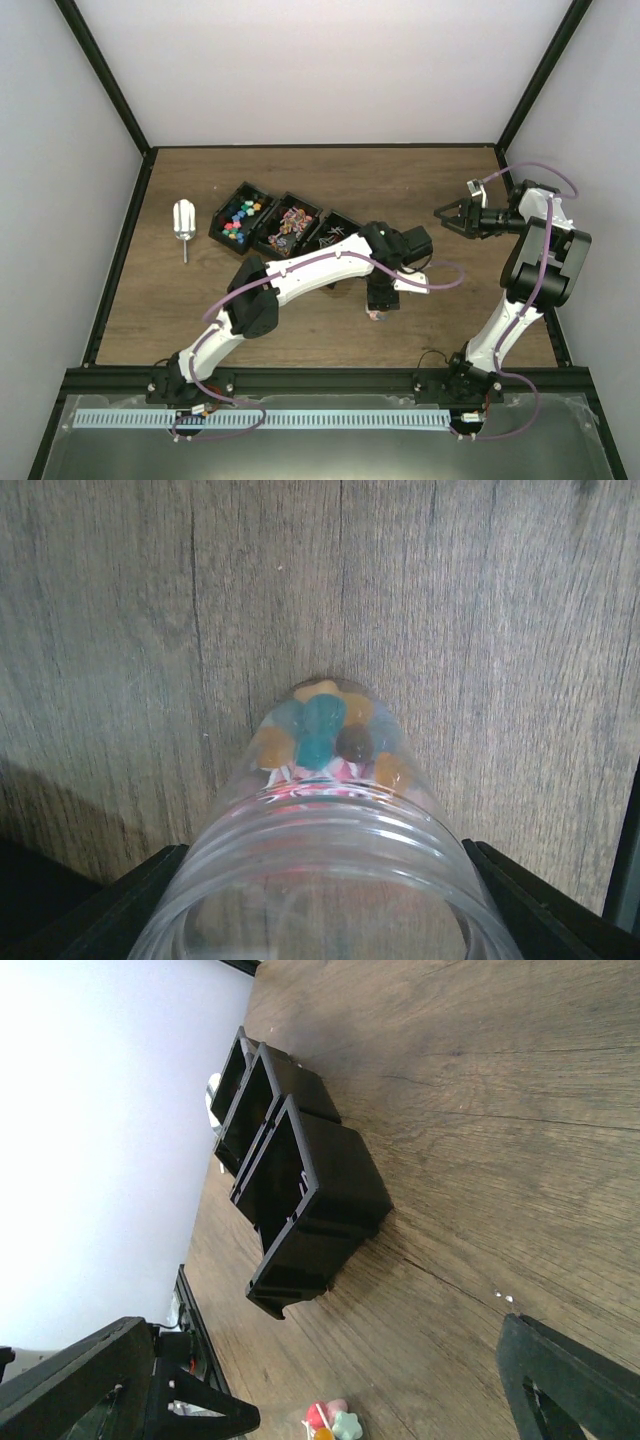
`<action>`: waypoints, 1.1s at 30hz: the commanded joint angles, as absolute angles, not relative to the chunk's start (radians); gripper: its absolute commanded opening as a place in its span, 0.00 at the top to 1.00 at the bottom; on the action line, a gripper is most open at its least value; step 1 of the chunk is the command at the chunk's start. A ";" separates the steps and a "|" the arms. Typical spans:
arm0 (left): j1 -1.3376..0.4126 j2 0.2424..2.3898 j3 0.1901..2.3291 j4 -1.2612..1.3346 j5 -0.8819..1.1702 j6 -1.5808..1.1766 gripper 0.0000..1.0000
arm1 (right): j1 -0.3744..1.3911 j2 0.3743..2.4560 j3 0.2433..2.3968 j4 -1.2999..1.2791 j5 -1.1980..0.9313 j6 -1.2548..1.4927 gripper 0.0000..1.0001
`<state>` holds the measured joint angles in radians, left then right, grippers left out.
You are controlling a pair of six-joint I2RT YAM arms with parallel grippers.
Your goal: Pack the candies
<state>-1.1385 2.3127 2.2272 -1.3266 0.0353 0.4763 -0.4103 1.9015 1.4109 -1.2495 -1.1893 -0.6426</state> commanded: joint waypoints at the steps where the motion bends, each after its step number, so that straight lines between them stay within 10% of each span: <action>1: -1.130 2.307 2.162 -1.315 0.047 0.482 0.31 | -0.420 1.912 1.446 -1.259 -1.211 -0.670 0.03; 25: -0.969 1.854 1.477 -1.100 0.013 0.527 0.40 | -0.356 1.699 1.161 -0.819 -1.210 -0.663 0.00; 33: -0.947 1.834 1.492 -1.063 0.048 0.497 0.09 | -0.334 1.472 0.936 -0.372 -1.143 -0.587 0.00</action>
<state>-0.9634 1.8328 1.4887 -1.0904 0.0246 0.5079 -0.3367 1.5482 0.9817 -0.6590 -1.1805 -0.6270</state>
